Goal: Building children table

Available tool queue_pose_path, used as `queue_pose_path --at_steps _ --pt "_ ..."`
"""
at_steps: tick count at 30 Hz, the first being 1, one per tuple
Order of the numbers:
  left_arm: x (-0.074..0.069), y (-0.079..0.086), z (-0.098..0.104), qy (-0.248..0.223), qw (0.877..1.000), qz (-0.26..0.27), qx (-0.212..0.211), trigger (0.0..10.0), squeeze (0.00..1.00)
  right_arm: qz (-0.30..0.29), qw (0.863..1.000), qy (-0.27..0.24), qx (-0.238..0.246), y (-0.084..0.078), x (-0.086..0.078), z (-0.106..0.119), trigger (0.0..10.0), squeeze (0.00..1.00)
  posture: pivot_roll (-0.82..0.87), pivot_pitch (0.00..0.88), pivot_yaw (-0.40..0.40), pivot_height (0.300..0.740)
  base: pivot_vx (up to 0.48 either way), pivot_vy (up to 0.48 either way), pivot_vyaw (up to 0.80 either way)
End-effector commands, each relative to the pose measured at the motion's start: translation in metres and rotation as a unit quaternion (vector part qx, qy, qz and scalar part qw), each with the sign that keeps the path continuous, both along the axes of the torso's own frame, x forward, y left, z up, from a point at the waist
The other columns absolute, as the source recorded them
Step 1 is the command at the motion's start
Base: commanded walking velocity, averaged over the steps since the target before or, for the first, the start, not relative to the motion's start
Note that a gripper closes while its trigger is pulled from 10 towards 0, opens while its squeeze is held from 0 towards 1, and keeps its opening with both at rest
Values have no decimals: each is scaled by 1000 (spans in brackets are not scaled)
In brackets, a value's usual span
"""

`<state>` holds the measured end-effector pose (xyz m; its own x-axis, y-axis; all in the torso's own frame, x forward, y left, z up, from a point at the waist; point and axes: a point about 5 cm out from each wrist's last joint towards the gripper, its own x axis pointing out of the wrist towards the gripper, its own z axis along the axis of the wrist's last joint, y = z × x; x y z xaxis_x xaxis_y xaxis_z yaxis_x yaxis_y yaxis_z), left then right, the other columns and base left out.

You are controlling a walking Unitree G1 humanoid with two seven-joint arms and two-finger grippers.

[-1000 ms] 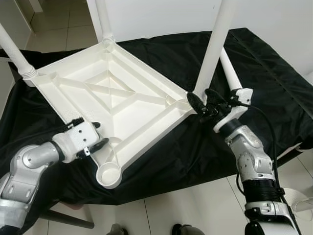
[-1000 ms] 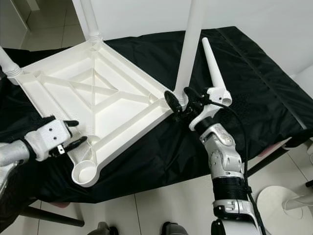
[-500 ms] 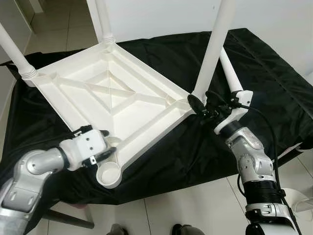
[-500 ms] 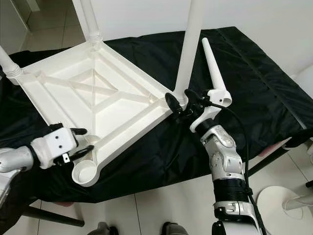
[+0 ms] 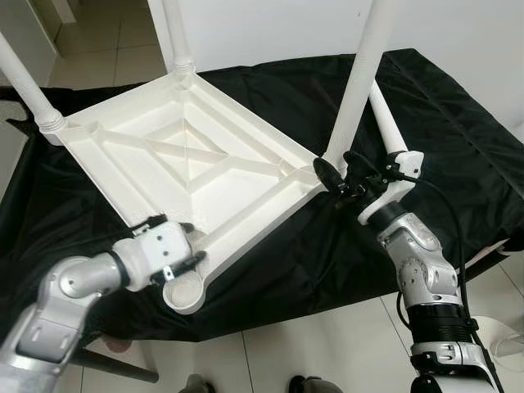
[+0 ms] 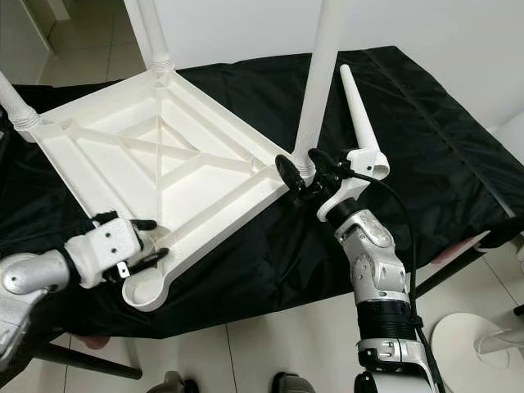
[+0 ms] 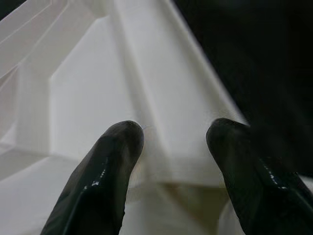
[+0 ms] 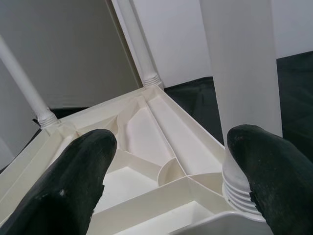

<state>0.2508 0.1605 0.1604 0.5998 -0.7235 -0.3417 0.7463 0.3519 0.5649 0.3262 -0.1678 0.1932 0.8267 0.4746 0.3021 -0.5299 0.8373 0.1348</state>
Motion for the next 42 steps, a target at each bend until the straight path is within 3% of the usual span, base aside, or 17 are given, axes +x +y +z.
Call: queue_pose_path --at_steps 1,2,8,11,13,17,20,23,25,29,31,32,33,34,35,41,42 --pt "-2 -1 -3 4 1000 4 3 10000 0 2 1000 7 -1 1 -2 -3 10000 0 -57 111 68 740 0 0 0" --pt "0 -10 -6 4 1000 12 -23 10000 0 1 1000 7 0 1 -3 -3 10000 0 -59 115 70 740 0 0 0" --pt "8 -31 -8 -9 998 23 -66 10000 0 -2 1000 8 2 1 -2 -2 10000 0 -62 117 70 740 0 0 0" --pt "8 -34 -7 -12 997 23 -71 10000 0 -2 1000 8 2 1 -2 -2 10000 0 -62 117 70 740 0 0 0" --pt "16 -41 -2 -22 994 40 -103 10000 0 -4 1000 6 4 1 -2 -1 10000 0 -65 122 69 740 0 0 0" --pt "25 -45 5 -34 989 56 -130 10000 0 -6 1000 5 5 1 -2 -1 10000 0 -66 124 70 740 0 0 0" --pt "29 -39 16 -41 985 63 -154 10000 0 -8 1000 5 4 0 -2 0 10000 0 -68 127 70 740 0 0 0" --pt "35 -10 34 -57 985 59 -153 10000 0 -13 1000 6 4 -3 -2 0 10000 0 -59 132 67 740 0 0 0" --pt "36 8 41 -20 988 41 -150 10000 0 -11 1000 6 4 -2 -2 -1 10000 0 -53 134 68 740 0 0 0" --pt "34 17 43 6 990 29 -139 10000 0 -6 1000 6 3 0 -2 -1 10000 0 -53 134 68 740 0 0 0" --pt "36 33 41 27 993 22 -109 10000 0 7 1000 2 0 6 -5 0 10000 0 -49 133 70 740 0 0 0" --pt "36 33 41 27 993 22 -109 10000 0 7 1000 2 0 6 -5 0 10000 0 -49 133 70 740 0 0 0" --pt "38 41 37 46 994 21 -97 10000 286 12 1000 1 -1 9 -8 -1 10000 0 -49 133 70 740 0 0 0" --pt "38 46 34 59 994 21 -91 10000 286 14 1000 0 -1 11 -9 -1 10000 0 -46 134 72 740 0 0 0" --pt "37 49 29 76 994 9 -74 10000 1000 18 1000 2 -1 13 -12 -2 10000 0 -44 134 70 740 0 0 0" --pt "36 53 22 102 993 -8 -51 10000 1000 29 1000 5 -5 16 -18 -4 10000 0 -42 137 69 740 0 0 0" --pt "42 58 20 110 993 -4 -41 10000 1000 44 999 6 -13 18 -24 -4 10000 0 -42 138 70 740 0 0 0"
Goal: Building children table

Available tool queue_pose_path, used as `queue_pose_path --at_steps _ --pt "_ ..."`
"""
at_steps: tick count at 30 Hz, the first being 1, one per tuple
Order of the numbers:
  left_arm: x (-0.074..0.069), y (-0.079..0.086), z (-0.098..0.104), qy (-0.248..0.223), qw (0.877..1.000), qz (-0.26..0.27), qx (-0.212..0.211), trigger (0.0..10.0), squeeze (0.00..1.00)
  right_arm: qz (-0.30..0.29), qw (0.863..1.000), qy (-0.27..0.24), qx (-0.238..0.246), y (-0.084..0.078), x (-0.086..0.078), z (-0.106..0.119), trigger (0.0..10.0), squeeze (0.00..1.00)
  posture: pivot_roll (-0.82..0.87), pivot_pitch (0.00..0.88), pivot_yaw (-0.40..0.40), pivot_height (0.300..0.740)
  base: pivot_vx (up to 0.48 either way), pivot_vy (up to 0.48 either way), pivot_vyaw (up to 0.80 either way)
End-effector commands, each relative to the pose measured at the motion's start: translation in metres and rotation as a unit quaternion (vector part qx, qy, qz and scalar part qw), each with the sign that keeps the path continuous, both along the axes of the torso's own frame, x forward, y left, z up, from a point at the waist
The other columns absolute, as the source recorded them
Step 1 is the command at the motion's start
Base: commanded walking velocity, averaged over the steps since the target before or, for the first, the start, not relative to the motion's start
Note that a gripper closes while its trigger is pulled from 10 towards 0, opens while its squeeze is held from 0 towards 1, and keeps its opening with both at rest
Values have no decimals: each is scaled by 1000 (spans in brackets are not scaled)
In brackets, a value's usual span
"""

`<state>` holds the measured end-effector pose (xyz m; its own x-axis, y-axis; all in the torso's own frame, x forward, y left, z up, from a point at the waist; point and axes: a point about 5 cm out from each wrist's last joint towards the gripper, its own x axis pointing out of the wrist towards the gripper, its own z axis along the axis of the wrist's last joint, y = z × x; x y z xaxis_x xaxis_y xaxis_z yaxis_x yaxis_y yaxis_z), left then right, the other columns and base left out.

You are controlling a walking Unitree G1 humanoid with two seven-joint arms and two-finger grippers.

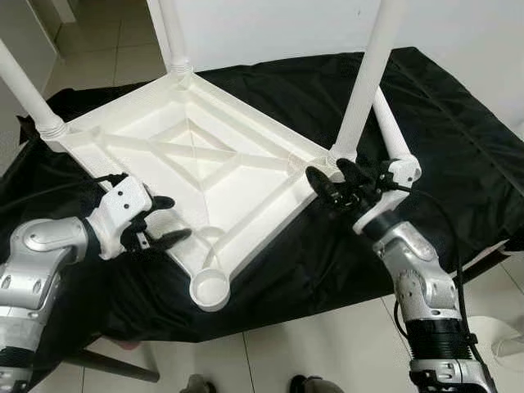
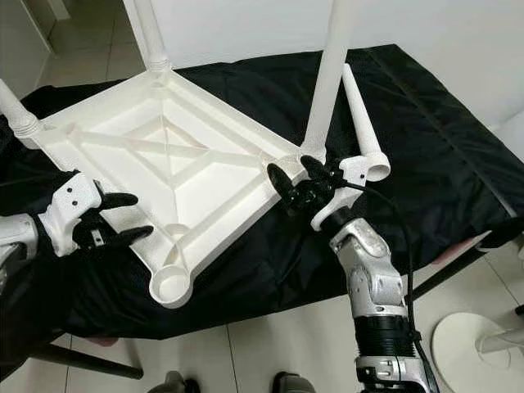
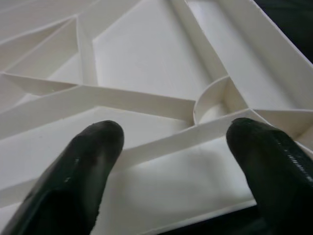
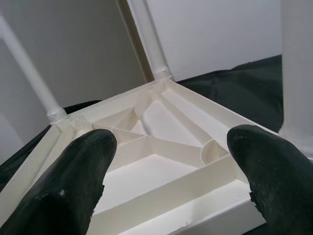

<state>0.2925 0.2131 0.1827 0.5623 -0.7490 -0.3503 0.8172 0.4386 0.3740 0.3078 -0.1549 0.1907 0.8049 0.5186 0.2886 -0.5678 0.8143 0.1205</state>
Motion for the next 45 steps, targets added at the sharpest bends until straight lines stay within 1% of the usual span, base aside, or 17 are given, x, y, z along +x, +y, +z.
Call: queue_pose_path --at_steps 1,2,3,4,5,6,8,13,19,28,35,38,39,41,42,43,45 --pt "0 6 -3 20 999 -24 21 10000 1000 21 1000 4 -3 5 -6 -2 10000 0 -42 138 70 740 0 0 0" --pt "3 8 -3 22 999 -21 28 10000 1000 28 1000 4 -6 6 -9 -2 10000 0 -42 138 70 740 0 0 0" --pt "9 10 -4 19 999 -19 37 10000 518 34 999 4 -11 7 -12 -2 10000 0 -54 143 74 740 0 0 0" --pt "9 10 -4 19 999 -19 37 10000 518 34 999 4 -11 7 -12 -2 10000 0 -54 143 74 740 0 0 0" --pt "14 11 -5 12 998 -22 53 10000 0 38 999 5 -15 8 -15 -2 10000 0 -63 145 78 740 0 0 0" --pt "18 11 -6 5 997 -26 67 10000 0 39 999 5 -18 7 -17 -1 10000 0 -65 145 79 740 0 0 0" --pt "18 11 -6 5 997 -26 67 10000 0 39 999 5 -18 7 -17 -1 10000 0 -65 145 79 740 0 0 0" --pt "33 6 -14 -7 992 -30 124 10000 0 34 999 8 -21 6 -21 -1 10000 0 -77 149 87 740 0 0 0" --pt "35 0 -24 1 984 -64 166 10000 0 29 999 9 -25 3 -24 0 10000 0 -89 161 95 740 0 0 0" --pt "43 -8 -29 1 972 -113 208 10000 0 23 999 13 -34 -1 -27 0 10000 0 -98 179 109 740 0 0 0" --pt "46 -12 -29 17 966 -143 216 10000 0 18 999 18 -36 -2 -31 -1 10000 0 -109 198 128 740 0 0 0" --pt "45 -14 -28 42 963 -165 209 10000 0 12 999 23 -38 -4 -35 -3 10000 0 -115 208 141 740 0 0 0" --pt "46 -14 -27 55 962 -171 205 5176 0 10 999 25 -38 -4 -37 -4 10000 0 -116 213 145 740 0 0 0" --pt "47 -14 -26 63 961 -175 203 5176 0 8 999 26 -38 -4 -38 -4 10000 0 -116 213 145 740 0 0 0" --pt "47 -15 -25 66 959 -185 202 4078 0 6 999 28 -38 -5 -39 -5 10000 0 -117 213 147 740 0 0 0" --pt "48 -15 -25 67 960 -185 199 0 0 6 999 29 -38 -5 -40 -5 10000 0 -121 215 149 740 0 0 0" --pt "47 -15 -24 80 960 -190 191 0 0 4 999 31 -38 -5 -41 -6 10000 0 -124 218 149 740 0 0 0"
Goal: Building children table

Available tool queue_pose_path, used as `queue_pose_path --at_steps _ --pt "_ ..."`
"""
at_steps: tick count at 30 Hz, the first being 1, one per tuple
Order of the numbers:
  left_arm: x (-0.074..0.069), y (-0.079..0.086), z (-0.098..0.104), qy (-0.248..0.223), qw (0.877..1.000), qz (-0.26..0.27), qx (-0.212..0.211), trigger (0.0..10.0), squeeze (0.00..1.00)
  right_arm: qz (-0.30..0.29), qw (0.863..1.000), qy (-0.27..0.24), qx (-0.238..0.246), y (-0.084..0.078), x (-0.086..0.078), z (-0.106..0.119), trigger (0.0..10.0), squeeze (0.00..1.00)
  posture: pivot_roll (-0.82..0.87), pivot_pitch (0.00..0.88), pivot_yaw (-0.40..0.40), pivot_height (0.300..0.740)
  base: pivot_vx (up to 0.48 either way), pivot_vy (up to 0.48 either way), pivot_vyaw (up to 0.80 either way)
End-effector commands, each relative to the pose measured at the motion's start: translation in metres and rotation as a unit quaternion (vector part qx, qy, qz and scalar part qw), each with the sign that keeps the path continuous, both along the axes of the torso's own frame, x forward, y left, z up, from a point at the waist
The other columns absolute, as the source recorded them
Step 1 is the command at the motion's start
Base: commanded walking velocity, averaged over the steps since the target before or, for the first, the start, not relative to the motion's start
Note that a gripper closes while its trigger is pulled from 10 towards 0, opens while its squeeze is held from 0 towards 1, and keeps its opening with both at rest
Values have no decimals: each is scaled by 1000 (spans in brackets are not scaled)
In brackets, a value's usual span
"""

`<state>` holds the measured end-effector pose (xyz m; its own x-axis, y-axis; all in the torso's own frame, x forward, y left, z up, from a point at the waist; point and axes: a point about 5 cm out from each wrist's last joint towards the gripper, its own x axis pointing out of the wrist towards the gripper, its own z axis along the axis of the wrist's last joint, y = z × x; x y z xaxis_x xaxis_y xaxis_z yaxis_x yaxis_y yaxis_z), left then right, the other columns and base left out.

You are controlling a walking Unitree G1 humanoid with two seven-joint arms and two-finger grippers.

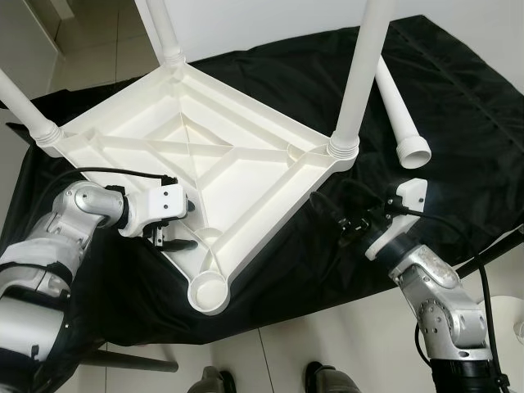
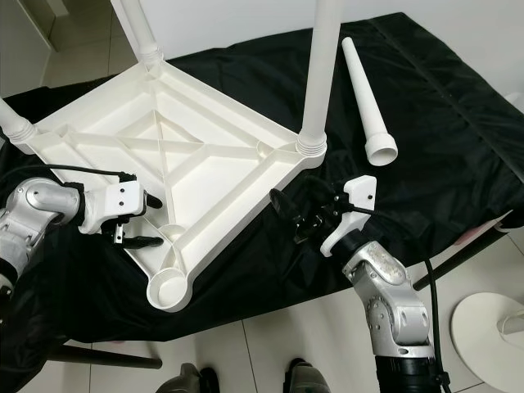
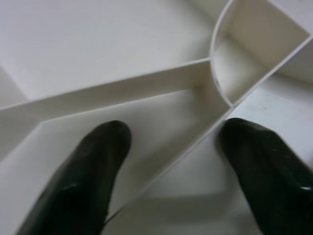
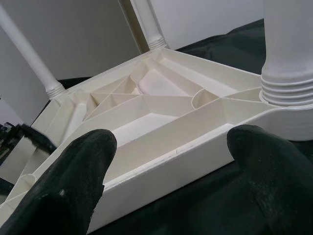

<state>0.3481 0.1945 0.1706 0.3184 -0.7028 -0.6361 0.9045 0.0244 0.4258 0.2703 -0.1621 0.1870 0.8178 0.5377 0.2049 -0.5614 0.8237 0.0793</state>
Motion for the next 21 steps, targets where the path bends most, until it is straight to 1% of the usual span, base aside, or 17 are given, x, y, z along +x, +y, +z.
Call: queue_pose_path --at_steps 1,11,13,14,16,17,19,21 --pt "-8 4 -12 76 997 -31 17 0 0 4 1000 8 4 2 -4 -3 10000 0 -124 218 149 740 0 0 0" --pt "-9 6 -15 87 996 -24 1 0 0 2 1000 12 1 -1 -4 -3 10000 0 -124 226 133 740 0 0 0" --pt "-11 8 -18 91 996 -17 -16 0 0 3 1000 12 -1 -2 -3 -1 10000 0 -127 228 120 740 0 0 0" --pt "-11 8 -18 91 996 -17 -16 0 0 3 1000 12 -1 -2 -3 -1 10000 0 -127 228 120 740 0 0 0" --pt "-14 9 -22 89 995 -8 -37 0 0 3 1000 12 -3 -3 -2 1 10000 0 -123 228 111 740 0 0 0" --pt "-14 9 -22 89 995 -8 -37 0 0 3 1000 12 -3 -3 -2 1 10000 0 -123 228 111 740 0 0 0" --pt "-13 10 -21 81 995 8 -61 0 0 3 1000 12 -4 -3 -1 1 10000 0 -123 228 108 740 0 0 0" --pt "-11 10 -17 62 994 26 -87 0 0 4 1000 11 -4 -3 0 2 10000 0 -124 229 107 740 0 0 0"
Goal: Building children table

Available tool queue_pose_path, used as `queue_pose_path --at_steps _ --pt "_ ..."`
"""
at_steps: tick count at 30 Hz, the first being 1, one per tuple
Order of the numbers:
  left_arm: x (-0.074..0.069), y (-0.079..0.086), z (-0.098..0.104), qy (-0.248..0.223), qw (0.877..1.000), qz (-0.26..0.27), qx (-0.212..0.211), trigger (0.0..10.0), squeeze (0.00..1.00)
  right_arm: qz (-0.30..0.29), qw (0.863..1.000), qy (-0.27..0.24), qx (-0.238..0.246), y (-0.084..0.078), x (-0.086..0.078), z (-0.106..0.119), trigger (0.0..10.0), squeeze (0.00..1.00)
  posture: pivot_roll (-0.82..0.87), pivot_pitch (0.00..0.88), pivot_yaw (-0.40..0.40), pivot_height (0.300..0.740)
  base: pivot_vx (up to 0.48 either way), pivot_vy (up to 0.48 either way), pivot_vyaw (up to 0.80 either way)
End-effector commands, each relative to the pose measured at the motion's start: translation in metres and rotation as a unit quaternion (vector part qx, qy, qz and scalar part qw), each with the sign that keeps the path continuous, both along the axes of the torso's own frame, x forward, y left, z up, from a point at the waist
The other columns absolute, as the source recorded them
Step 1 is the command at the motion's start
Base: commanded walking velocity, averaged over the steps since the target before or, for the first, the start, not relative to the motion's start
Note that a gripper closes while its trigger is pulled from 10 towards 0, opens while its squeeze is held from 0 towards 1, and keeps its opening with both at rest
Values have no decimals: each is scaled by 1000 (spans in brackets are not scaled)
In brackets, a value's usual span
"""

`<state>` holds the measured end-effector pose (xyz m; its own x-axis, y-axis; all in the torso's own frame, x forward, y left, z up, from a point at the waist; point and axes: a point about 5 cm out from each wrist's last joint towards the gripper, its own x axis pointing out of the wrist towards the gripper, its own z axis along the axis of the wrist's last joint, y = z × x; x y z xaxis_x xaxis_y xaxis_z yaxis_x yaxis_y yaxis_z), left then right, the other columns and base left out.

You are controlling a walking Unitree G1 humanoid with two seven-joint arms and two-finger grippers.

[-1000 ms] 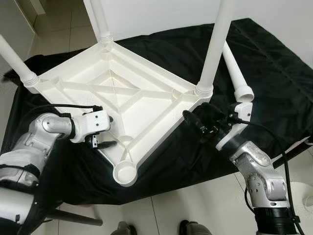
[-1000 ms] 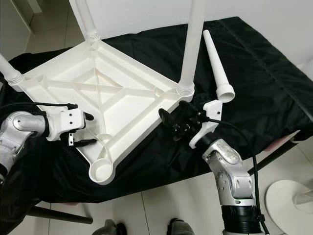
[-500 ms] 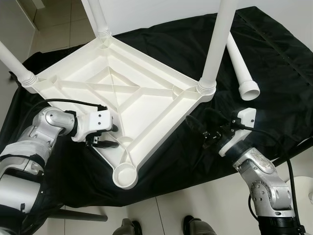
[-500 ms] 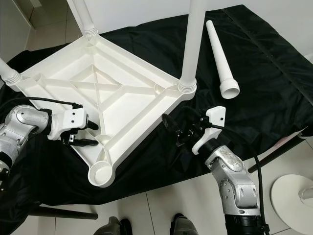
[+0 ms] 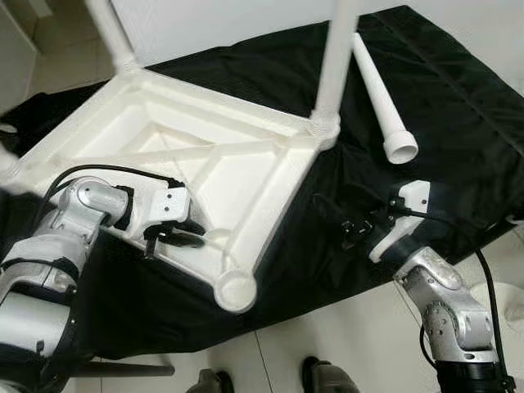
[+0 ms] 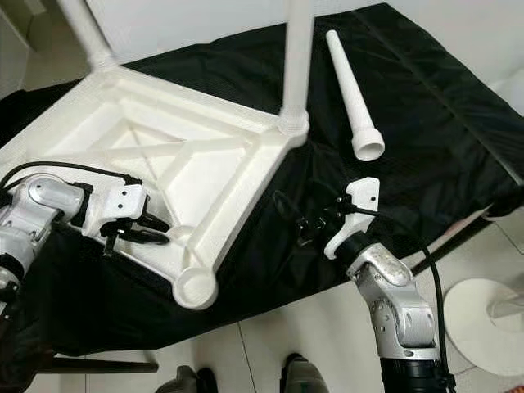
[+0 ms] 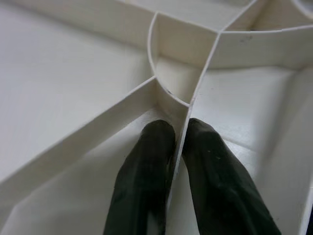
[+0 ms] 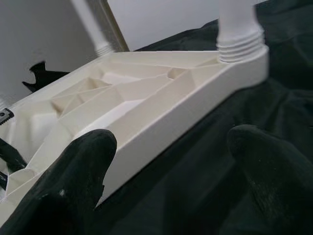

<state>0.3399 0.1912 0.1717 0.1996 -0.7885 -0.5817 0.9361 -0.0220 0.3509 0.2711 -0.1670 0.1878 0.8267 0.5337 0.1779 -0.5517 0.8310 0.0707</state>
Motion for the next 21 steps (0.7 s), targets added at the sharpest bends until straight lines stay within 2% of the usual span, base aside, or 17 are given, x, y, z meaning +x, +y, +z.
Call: queue_pose_path --at_steps 1,2,4,5,7,8,10,13,14,15,16,17,21 --pt "-3 13 -18 26 996 73 -32 0 0 9 1000 2 7 2 -1 1 10000 0 -124 229 107 740 0 0 0" --pt "-3 13 -18 26 996 73 -32 0 0 9 1000 2 7 2 -1 1 10000 0 -124 229 107 740 0 0 0" --pt "1 12 -10 4 994 91 -68 0 0 9 1000 1 7 2 0 2 10000 0 -121 228 104 740 0 0 0" --pt "1 12 -10 4 994 91 -68 0 0 9 1000 1 7 2 0 2 10000 0 -121 228 104 740 0 0 0" --pt "3 10 -3 -20 989 110 -98 0 0 9 1000 0 9 3 1 2 10000 0 -121 228 104 740 0 0 0" --pt "3 10 -3 -20 989 110 -98 0 0 9 1000 0 9 3 1 2 10000 0 -121 228 104 740 0 0 0" --pt "3 0 6 -52 981 121 -144 0 0 9 1000 -1 10 4 3 3 10000 0 -114 226 105 740 0 0 0" --pt "2 -4 9 -59 978 122 -156 0 0 9 1000 -1 10 4 3 3 10000 0 -114 226 105 740 0 0 0" --pt "-1 -13 10 -63 976 114 -174 0 0 9 1000 -2 11 5 4 3 10000 0 -111 221 104 740 0 0 0" --pt "-1 -13 10 -63 976 114 -174 0 0 9 1000 -2 11 5 4 3 10000 0 -111 221 104 740 0 0 0" --pt "-4 -23 11 -70 974 108 -188 3333 0 9 1000 -3 13 5 6 3 10000 0 -108 219 104 740 0 0 0" --pt "-7 -30 11 -71 973 103 -196 10000 0 9 1000 -3 13 7 7 3 10000 0 -104 215 101 740 0 0 0" --pt "-10 -37 12 -60 972 96 -206 10000 0 11 1000 -4 14 9 9 3 10000 0 -100 211 100 740 0 0 0"
